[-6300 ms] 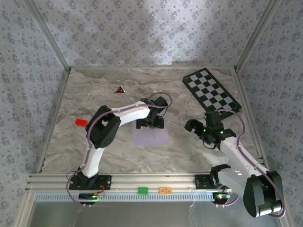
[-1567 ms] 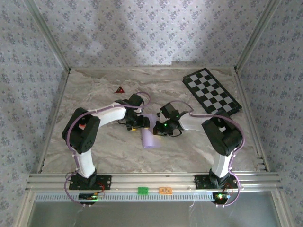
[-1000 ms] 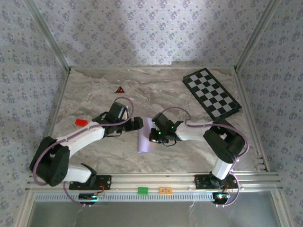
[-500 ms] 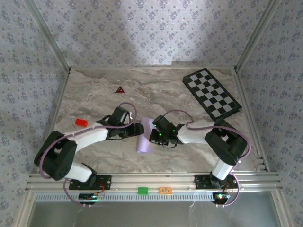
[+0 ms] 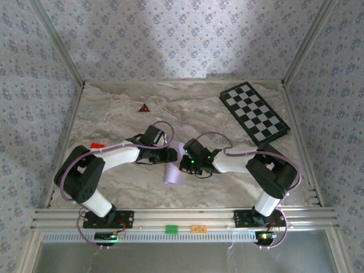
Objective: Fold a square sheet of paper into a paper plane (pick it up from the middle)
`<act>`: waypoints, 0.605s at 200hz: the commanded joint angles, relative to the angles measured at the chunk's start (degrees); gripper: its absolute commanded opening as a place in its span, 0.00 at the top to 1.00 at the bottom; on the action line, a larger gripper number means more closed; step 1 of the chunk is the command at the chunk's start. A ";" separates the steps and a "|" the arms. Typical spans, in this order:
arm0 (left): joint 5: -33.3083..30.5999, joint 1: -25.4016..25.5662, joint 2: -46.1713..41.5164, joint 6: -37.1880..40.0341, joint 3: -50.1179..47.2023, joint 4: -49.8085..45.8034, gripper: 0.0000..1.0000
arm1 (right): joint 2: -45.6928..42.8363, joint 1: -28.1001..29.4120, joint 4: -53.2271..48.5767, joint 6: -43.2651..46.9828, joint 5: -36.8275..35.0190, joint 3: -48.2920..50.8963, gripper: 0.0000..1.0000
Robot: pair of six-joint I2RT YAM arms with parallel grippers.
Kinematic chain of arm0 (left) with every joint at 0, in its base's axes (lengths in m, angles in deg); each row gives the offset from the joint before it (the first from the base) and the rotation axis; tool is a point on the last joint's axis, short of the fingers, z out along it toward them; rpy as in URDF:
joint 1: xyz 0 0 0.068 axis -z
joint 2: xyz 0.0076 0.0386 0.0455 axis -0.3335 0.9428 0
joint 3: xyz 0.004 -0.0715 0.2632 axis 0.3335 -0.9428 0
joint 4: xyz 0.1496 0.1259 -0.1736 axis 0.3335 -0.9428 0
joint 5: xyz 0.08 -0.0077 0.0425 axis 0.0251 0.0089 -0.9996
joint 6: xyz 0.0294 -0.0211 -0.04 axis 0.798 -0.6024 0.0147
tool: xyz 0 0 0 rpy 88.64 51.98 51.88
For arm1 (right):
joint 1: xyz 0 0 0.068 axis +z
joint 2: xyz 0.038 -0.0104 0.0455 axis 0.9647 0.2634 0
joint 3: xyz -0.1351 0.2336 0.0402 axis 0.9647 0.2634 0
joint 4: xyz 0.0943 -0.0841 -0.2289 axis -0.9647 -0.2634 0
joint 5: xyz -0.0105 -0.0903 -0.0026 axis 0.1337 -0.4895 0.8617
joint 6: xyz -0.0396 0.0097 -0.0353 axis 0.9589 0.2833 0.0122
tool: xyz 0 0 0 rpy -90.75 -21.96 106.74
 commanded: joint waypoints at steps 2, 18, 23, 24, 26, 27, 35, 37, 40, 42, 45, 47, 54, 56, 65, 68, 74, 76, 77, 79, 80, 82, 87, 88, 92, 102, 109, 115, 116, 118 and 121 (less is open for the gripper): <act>-0.15 0.77 1.27 1.90 1.83 -2.36 0.41 | 2.15 0.37 -7.74 -0.10 -0.88 1.95 0.98; 0.47 0.80 1.94 2.50 1.78 -2.44 0.43 | 2.24 0.29 -7.32 -0.11 -0.58 1.78 0.98; 0.43 0.85 2.17 2.71 1.79 -2.53 0.44 | 2.17 0.31 -7.11 -0.02 -0.56 1.78 0.98; 0.37 0.87 2.19 2.77 1.83 -2.58 0.44 | 2.16 0.29 -7.07 -0.02 -0.56 1.78 0.98; 0.28 0.95 2.20 2.88 1.81 -2.72 0.44 | 2.11 0.28 -6.91 -0.02 -0.57 1.77 0.98; 0.20 0.96 2.29 2.94 1.88 -2.80 0.44 | 2.09 0.28 -6.80 0.02 -0.57 1.82 0.97; -1.15 1.10 2.38 3.32 2.08 -3.64 0.46 | 1.91 0.36 -5.69 0.38 -0.57 2.01 0.96; -1.53 1.14 2.42 3.45 2.16 -3.98 0.46 | 1.91 0.30 -5.42 0.46 -0.46 2.03 0.95; -2.13 1.27 2.41 3.63 2.17 -4.35 0.46 | 1.82 0.29 -5.19 0.51 -0.29 2.11 0.94; -2.50 1.31 2.41 3.80 2.20 -4.61 0.46 | 1.78 0.32 -5.12 0.58 -0.10 2.17 0.94; -2.92 1.47 2.38 3.94 2.30 -4.86 0.47 | 1.71 0.29 -4.78 0.80 0.34 2.21 0.93; -3.12 1.45 2.32 4.03 2.34 -5.03 0.47 | 1.58 0.21 -4.47 1.07 0.63 2.21 0.93; -3.46 1.50 2.24 4.34 2.25 -5.25 0.49 | 1.02 0.02 -3.41 1.89 1.16 2.30 0.91; -3.58 1.48 2.28 4.39 2.15 -5.30 0.49 | 0.88 -0.05 -3.25 2.06 1.18 2.26 0.90; -4.14 1.49 2.27 4.65 2.13 -5.65 0.50 | -0.47 -0.44 -3.03 2.93 1.35 2.07 0.87; -4.33 1.46 2.27 4.71 2.21 -5.76 0.50 | -0.97 -0.61 -3.12 3.13 1.44 1.97 0.87; -4.65 1.43 2.29 4.90 2.41 -6.15 0.51 | -2.00 -1.12 -3.48 3.75 1.62 1.68 0.86; -4.65 1.46 2.31 5.04 2.39 -6.25 0.51 | -2.45 -1.37 -3.79 3.93 1.63 1.57 0.85; -4.63 1.48 2.35 5.07 2.43 -6.32 0.51 | -2.61 -1.47 -4.05 3.98 1.63 1.50 0.85; -4.69 1.50 2.44 5.17 2.51 -6.43 0.52 | -3.06 -1.70 -4.57 4.14 1.63 1.31 0.85; -4.65 1.50 2.41 5.23 2.49 -6.50 0.52 | -3.27 -1.81 -4.84 4.22 1.54 1.23 0.85; -4.69 1.44 2.39 5.34 2.50 -6.60 0.52 | -3.64 -2.07 -5.41 4.34 1.48 1.00 0.85; -4.77 1.50 2.40 5.52 2.58 -6.88 0.52 | -4.69 -2.61 -6.94 4.73 1.02 0.60 0.83; -4.78 1.50 2.39 5.54 2.57 -6.90 0.52 | -4.87 -2.79 -7.29 4.86 0.97 0.57 0.83; -4.87 1.49 2.45 5.67 2.73 -7.09 0.52 | -5.77 -3.30 -8.38 5.28 0.58 0.20 0.82; -4.97 1.47 2.33 5.82 2.72 -7.34 0.52 | -8.04 -4.67 -11.07 5.92 -0.27 0.07 0.82; -5.02 1.48 2.23 5.81 2.72 -7.45 0.52 | -9.74 -5.71 -12.27 6.13 -0.67 0.42 0.80; -4.84 1.47 2.13 5.98 2.74 -7.39 0.52 | -11.02 -6.68 -12.77 6.23 -0.89 0.94 0.79; -4.82 1.49 2.12 5.98 2.74 -7.42 0.52 | -11.12 -6.85 -12.85 6.22 -0.91 1.05 0.79; -4.87 1.48 2.12 6.05 2.78 -7.45 0.52 | -11.60 -7.20 -12.95 6.31 -0.92 1.24 0.79; -4.73 1.48 2.13 6.08 2.82 -7.43 0.52 | -12.37 -7.68 -12.96 6.42 -0.84 1.71 0.79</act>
